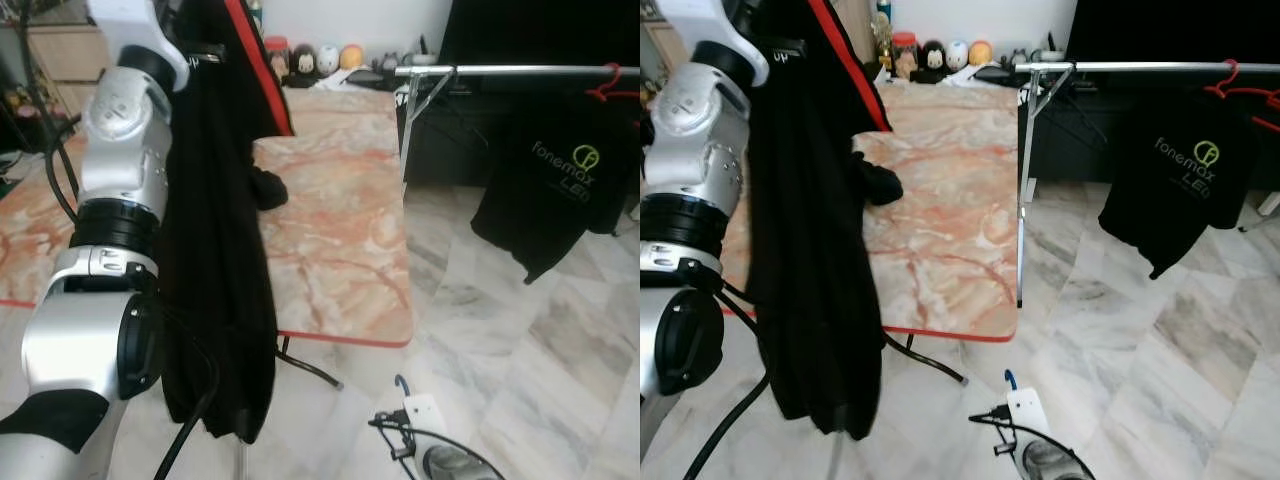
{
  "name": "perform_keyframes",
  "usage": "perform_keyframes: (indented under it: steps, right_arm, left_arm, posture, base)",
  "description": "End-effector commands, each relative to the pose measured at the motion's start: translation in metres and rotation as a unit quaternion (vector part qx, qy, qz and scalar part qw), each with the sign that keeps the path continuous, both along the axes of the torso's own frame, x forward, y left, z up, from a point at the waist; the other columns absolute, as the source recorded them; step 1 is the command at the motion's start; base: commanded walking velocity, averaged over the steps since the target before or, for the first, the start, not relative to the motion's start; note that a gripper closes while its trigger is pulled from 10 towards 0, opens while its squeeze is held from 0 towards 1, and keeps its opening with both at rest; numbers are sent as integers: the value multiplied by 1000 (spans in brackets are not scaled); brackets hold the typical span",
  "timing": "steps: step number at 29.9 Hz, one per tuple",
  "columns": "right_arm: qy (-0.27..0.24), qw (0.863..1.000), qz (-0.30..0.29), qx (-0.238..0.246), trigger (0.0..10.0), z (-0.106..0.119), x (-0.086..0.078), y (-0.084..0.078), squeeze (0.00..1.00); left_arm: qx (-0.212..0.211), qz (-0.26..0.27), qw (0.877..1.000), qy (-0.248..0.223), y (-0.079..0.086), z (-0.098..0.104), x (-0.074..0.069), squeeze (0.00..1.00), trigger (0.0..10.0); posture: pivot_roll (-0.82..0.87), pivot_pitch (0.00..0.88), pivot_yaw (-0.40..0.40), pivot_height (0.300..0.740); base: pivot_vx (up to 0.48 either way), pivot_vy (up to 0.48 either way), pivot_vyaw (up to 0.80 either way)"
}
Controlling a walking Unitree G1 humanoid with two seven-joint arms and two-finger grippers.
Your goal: Hang hanger
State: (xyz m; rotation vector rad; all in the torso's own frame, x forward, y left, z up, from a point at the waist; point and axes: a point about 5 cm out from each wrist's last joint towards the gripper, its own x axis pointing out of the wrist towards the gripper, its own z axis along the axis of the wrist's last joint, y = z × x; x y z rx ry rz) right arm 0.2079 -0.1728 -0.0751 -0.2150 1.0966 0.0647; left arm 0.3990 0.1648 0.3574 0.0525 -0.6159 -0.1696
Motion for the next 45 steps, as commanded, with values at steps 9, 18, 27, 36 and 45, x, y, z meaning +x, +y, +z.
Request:
perform_keyframes:
  steps: [9,18,27,36,45]
  right_arm:
    - [1,1000,7,-7,10000,1,1,-4,0]
    - [1,1000,10,-7,10000,1,1,-4,0]
    - [2,1000,13,-9,10000,1,1,-5,0]
    - [2,1000,16,-11,10000,1,1,-7,0]
    - [1,1000,21,-13,10000,2,2,-8,0]
  left_arm:
    - [66,-31,984,165,-6,-101,2,0,10000]
    - [115,-95,947,284,-20,-178,-32,0,10000]
    - [111,-107,934,321,-27,-207,-62,345,10000]
    - [120,-115,930,328,-21,-213,-95,1000,10000]
    - [144,-152,926,315,-12,-207,-121,1000,10000]
  posture:
    - [162,0,-5,740]
    - [161,0,-4,740]
    - [157,0,-5,740]
    - [164,0,-13,740]
    - [169,0,-16,740]
  base:
    - [63,0,0]
    - [0,0,0]
    - [0,0,0]
    - [0,0,0]
    - [0,0,0]
